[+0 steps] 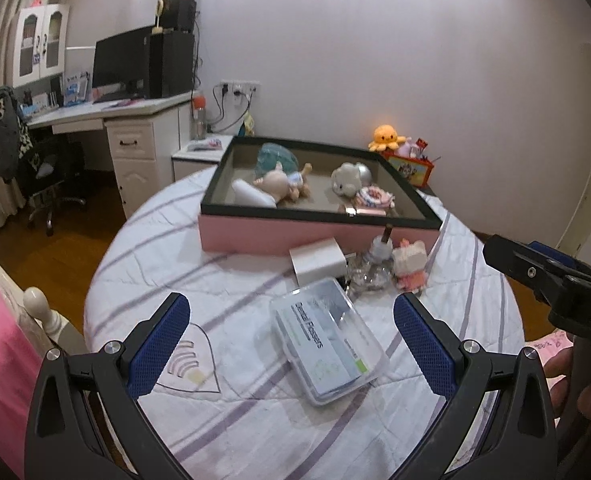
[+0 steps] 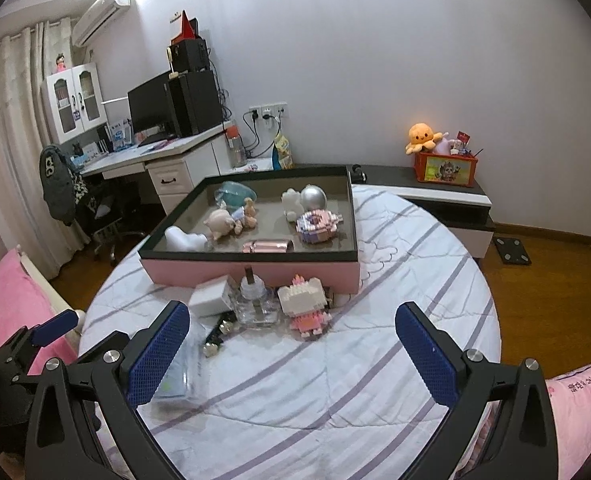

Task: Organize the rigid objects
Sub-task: 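Grasp the clear Dental Flossers box with the left tool, then grasp the white-and-pink block figure with the right tool while the left tool holds the box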

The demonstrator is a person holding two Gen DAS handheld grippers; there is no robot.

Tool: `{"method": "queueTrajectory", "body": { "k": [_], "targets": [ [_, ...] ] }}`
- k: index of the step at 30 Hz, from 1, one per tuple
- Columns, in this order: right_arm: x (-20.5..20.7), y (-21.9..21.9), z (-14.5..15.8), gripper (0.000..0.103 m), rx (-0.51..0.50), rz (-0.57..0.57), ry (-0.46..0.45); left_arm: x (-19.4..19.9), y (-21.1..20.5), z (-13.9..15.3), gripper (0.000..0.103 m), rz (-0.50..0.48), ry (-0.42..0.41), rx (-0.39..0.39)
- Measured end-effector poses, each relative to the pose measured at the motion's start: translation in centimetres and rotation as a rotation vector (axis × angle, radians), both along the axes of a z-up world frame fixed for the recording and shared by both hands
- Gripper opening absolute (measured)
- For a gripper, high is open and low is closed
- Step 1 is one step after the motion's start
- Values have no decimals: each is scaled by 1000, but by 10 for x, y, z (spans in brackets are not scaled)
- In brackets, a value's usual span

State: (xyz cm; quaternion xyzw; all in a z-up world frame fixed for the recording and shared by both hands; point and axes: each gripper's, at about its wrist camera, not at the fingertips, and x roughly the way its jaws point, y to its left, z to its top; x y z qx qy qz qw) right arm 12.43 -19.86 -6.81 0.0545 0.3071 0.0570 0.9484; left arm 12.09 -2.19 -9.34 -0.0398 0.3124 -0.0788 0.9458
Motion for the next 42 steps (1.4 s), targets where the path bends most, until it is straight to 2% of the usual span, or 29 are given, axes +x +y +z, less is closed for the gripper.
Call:
{"method": "queueTrajectory", "body": {
  "k": [14, 17, 19, 25, 29, 31, 35, 37, 39, 42],
  "targets": [
    [13, -23, -28, 103, 23, -22, 74, 29, -25, -52, 103, 5, 166, -14],
    [17, -22, -33, 103, 19, -17, 87, 35, -20, -60, 94, 0, 187, -55],
    [21, -21, -36, 103, 16, -12, 95, 38, -17, -63, 80, 0, 195, -65],
    [34, -14, -48, 103, -16, -3, 130, 41, -7, -59, 74, -6, 184, -66],
    [45, -9, -56, 103, -53, -4, 158, 48, -2, -58, 74, 14, 190, -33],
    [51, -7, -59, 103, -71, -8, 173, 55, -2, -59, 86, 28, 205, -5],
    [59, -8, -62, 103, -83, -13, 185, 65, 0, -59, 86, 34, 216, 16],
    [62, -8, -63, 103, -88, -11, 188, 68, 1, -58, 70, 28, 210, 14],
    [66, -8, -64, 103, -94, -13, 191, 67, 1, -58, 64, 13, 207, 10],
    [72, -6, -66, 103, -109, -6, 195, 62, 0, -56, 64, -12, 189, 12]
  ]
}}
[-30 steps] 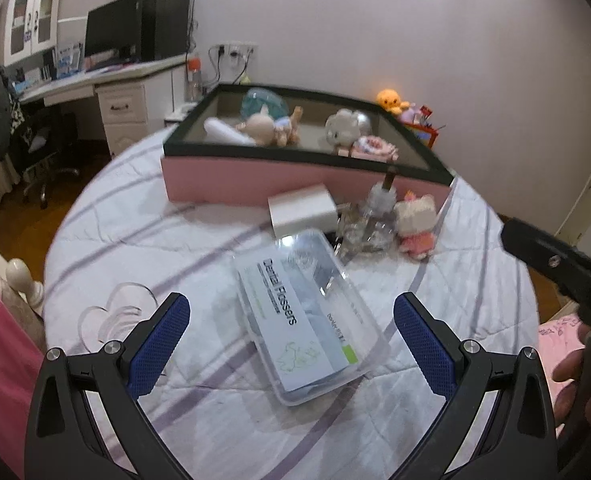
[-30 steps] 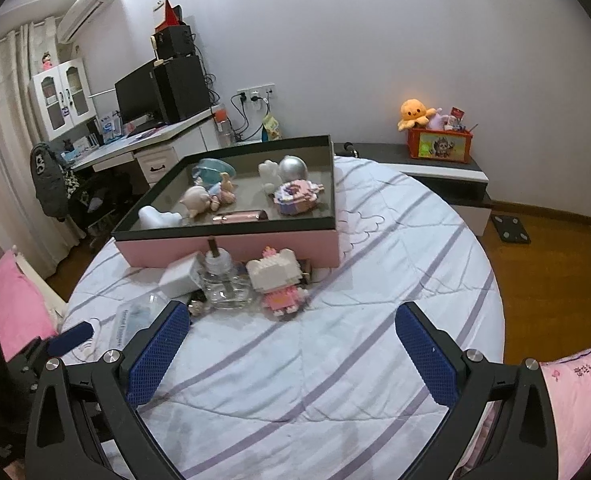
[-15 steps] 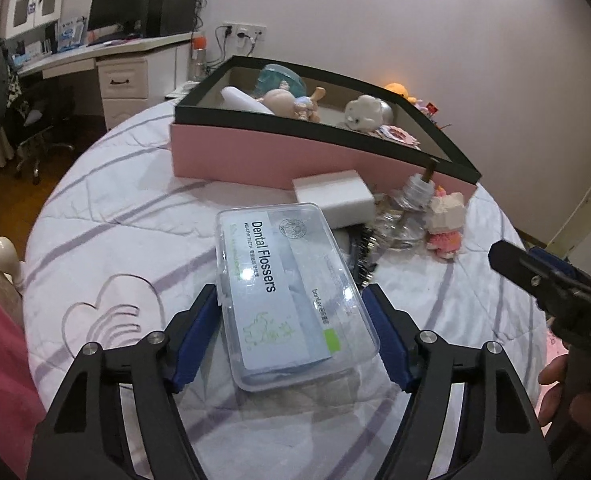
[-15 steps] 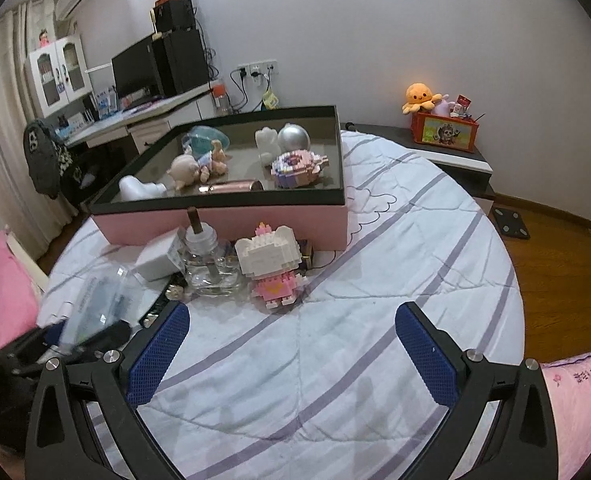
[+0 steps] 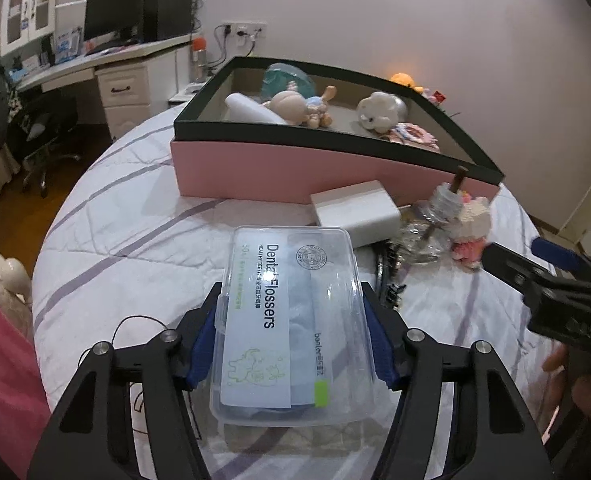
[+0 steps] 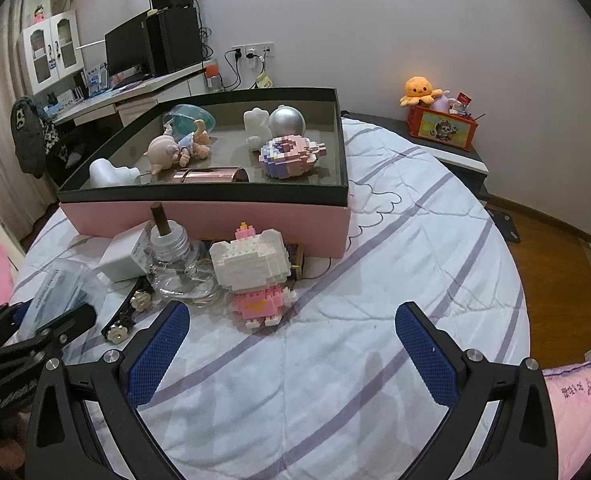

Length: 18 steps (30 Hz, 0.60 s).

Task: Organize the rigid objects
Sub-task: 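Grasp the white-and-pink block figure with the right tool while the left tool holds the box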

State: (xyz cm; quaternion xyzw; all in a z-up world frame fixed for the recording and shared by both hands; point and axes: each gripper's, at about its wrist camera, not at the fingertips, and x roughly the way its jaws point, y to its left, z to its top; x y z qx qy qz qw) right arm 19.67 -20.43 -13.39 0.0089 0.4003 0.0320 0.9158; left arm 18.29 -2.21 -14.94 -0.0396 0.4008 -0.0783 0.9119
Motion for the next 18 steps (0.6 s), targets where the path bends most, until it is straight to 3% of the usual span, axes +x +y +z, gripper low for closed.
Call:
{"method": "queueTrajectory", "body": {
  "k": [9, 13, 14, 16, 18],
  "targets": [
    [19, 5, -10, 103, -61, 9, 34, -6, 7, 5, 64, 1, -26, 8],
    [28, 6, -14, 98, -76, 17, 48, -6, 8, 5, 64, -1, -26, 8],
    [30, 7, -14, 95, -82, 17, 46, -6, 8, 5, 64, -1, -27, 8],
    [34, 9, -15, 74, -86, 25, 50, -6, 9, 6, 64, -1, -29, 8],
    [37, 14, -19, 66, -97, 42, 61, -5, 10, 6, 64, 0, -30, 8]
  ]
}}
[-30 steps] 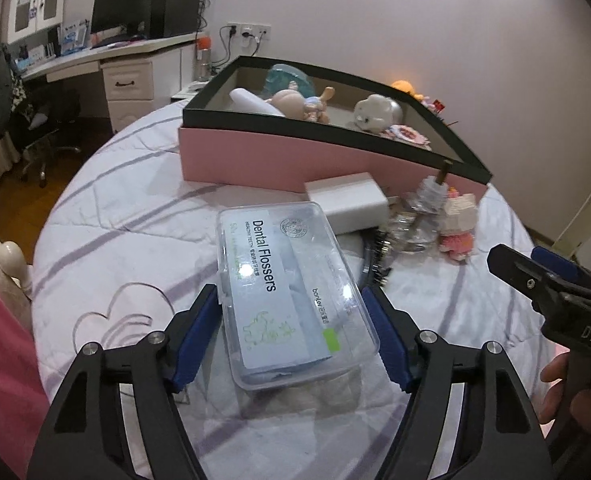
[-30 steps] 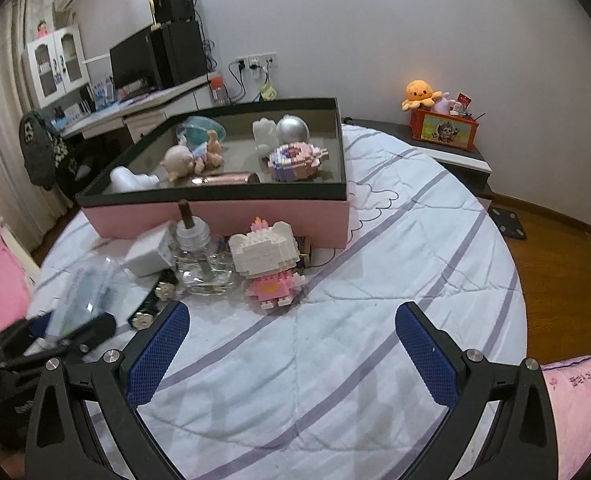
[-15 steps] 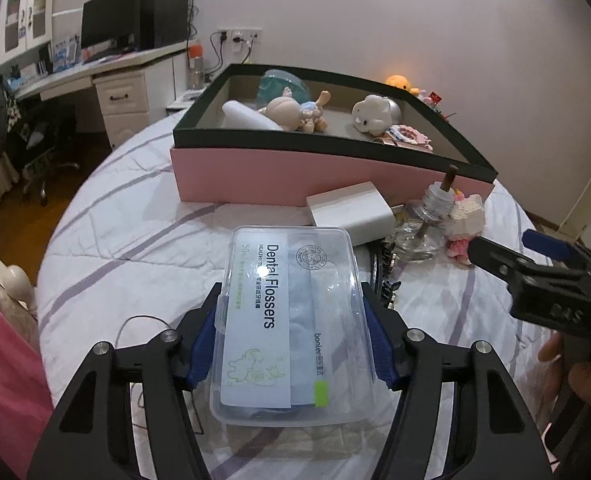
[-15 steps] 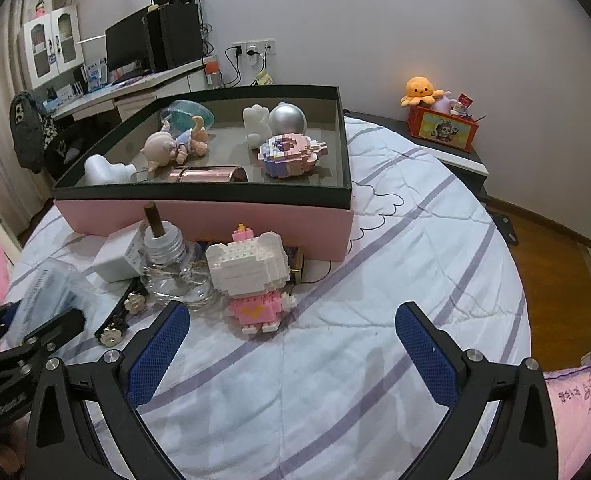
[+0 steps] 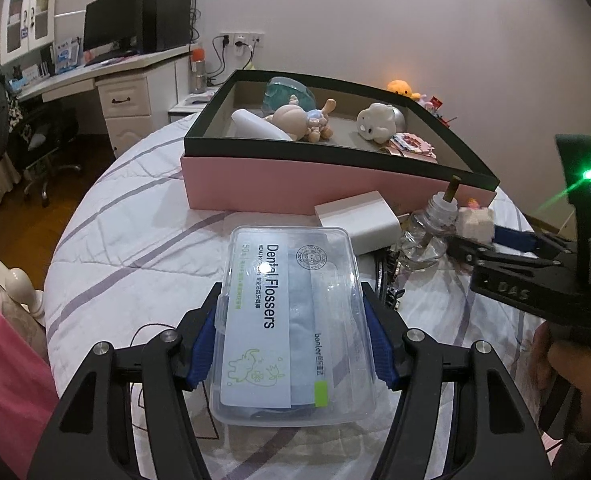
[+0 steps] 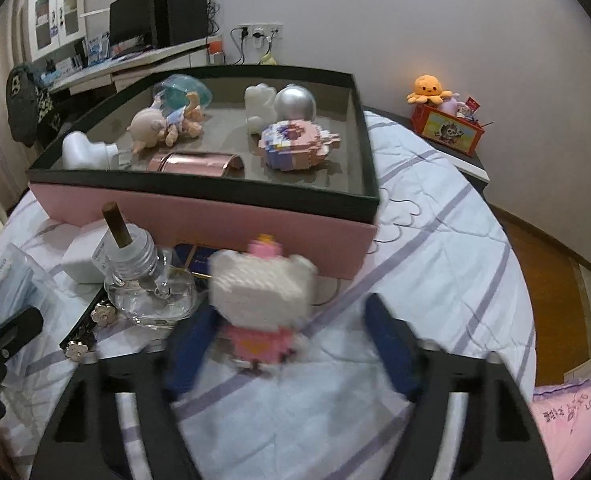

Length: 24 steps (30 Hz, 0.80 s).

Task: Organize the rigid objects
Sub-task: 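Grasp the white-and-pink block figure with the right tool while the left tool holds the box, then lower the flossers box and block figure into the tray and open both tools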

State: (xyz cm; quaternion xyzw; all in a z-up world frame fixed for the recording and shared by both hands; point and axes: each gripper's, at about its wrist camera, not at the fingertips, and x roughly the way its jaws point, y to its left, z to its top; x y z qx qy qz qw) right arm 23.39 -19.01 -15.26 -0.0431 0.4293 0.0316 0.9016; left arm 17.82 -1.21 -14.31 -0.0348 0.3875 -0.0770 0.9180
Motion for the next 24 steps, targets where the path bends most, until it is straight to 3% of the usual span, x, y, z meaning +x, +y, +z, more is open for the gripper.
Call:
{"method": "queueTrajectory", "body": {
  "k": [4, 24],
  "targets": [
    [-1, 6, -1, 41, 21, 29, -5, 1, 2, 2, 64, 2, -5, -1],
    [-44, 8, 71, 41, 137, 103, -154, -1, 17, 37, 64, 0, -90, -10]
  ]
}}
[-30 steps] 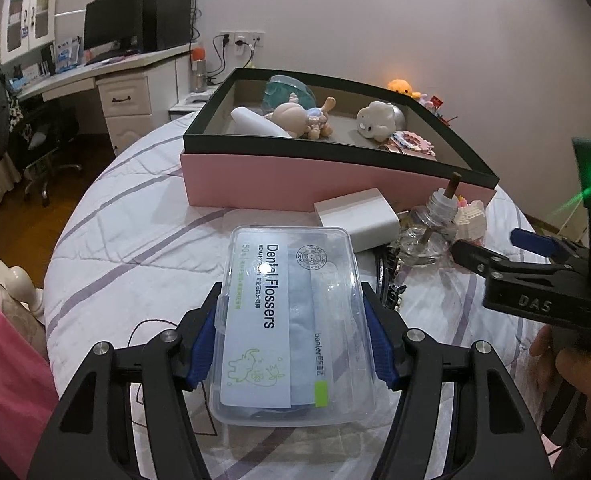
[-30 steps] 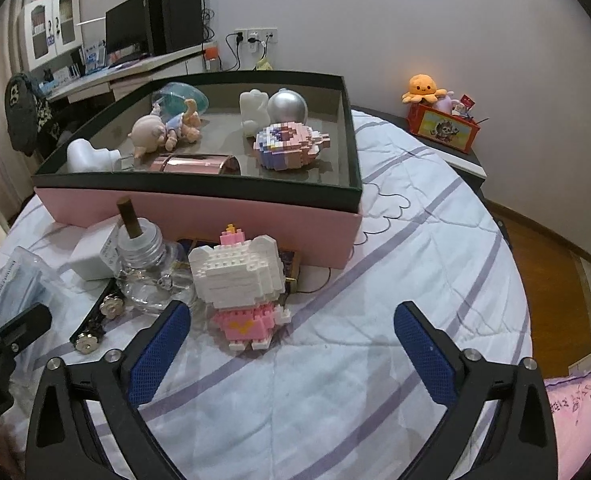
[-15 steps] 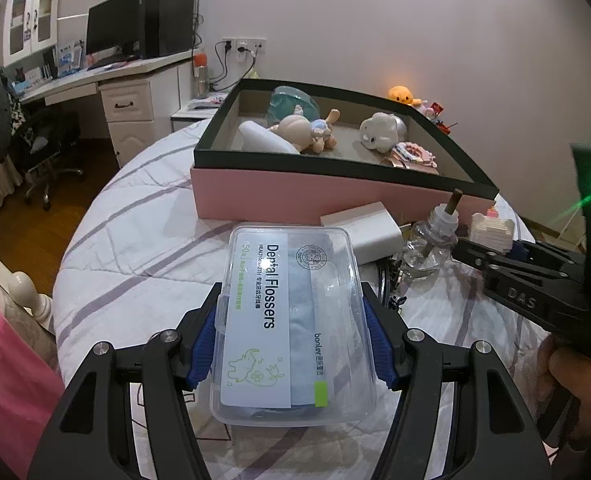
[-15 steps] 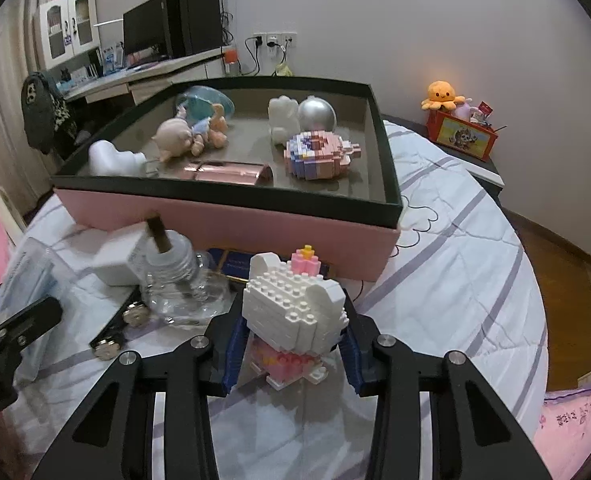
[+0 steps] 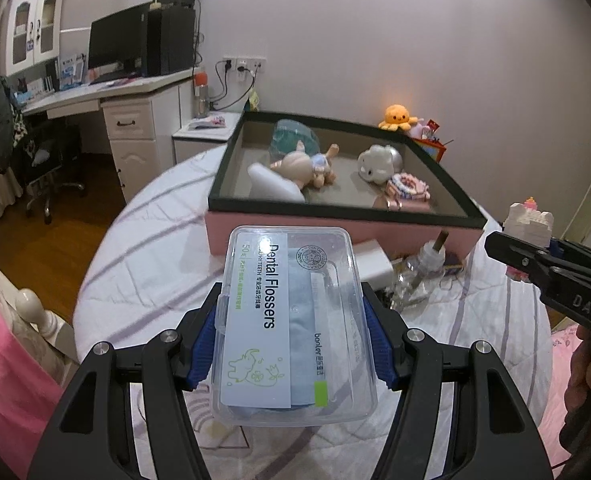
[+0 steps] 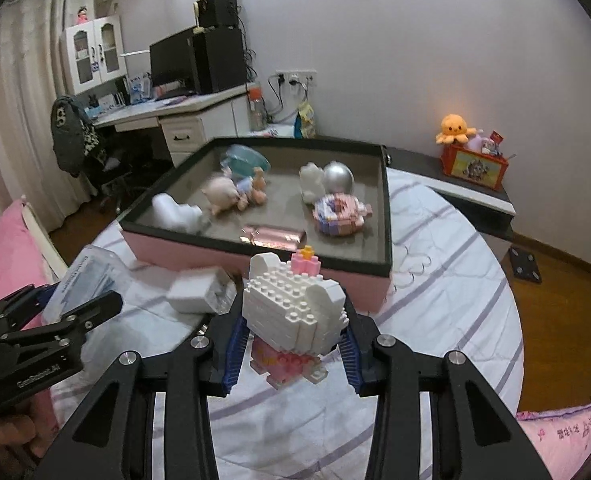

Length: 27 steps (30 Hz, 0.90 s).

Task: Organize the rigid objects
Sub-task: 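Lower the flossers box and block figure into the tray and open both tools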

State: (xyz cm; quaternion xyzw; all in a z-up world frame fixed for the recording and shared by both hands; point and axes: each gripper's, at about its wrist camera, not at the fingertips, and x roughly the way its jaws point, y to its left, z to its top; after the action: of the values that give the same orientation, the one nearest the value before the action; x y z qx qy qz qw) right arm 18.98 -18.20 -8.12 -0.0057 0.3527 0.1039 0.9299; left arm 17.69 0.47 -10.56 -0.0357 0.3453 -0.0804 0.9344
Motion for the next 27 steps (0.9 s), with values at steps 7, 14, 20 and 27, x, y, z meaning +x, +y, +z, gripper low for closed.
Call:
{"method": "queueTrajectory", "body": {
  "k": [7, 14, 20, 27],
  "targets": [
    [14, 10, 26, 41, -6, 32, -47, 18, 4, 34, 64, -16, -69, 17],
    [49, 12, 60, 41, -22, 36, -108, 53, 2, 77, 64, -27, -160, 24],
    [84, 14, 77, 41, -19, 39, -115, 84, -5, 93, 64, -37, -179, 31],
    [119, 11, 53, 41, 18, 36, -41, 116, -17, 82, 64, -57, -148, 46]
  ]
}}
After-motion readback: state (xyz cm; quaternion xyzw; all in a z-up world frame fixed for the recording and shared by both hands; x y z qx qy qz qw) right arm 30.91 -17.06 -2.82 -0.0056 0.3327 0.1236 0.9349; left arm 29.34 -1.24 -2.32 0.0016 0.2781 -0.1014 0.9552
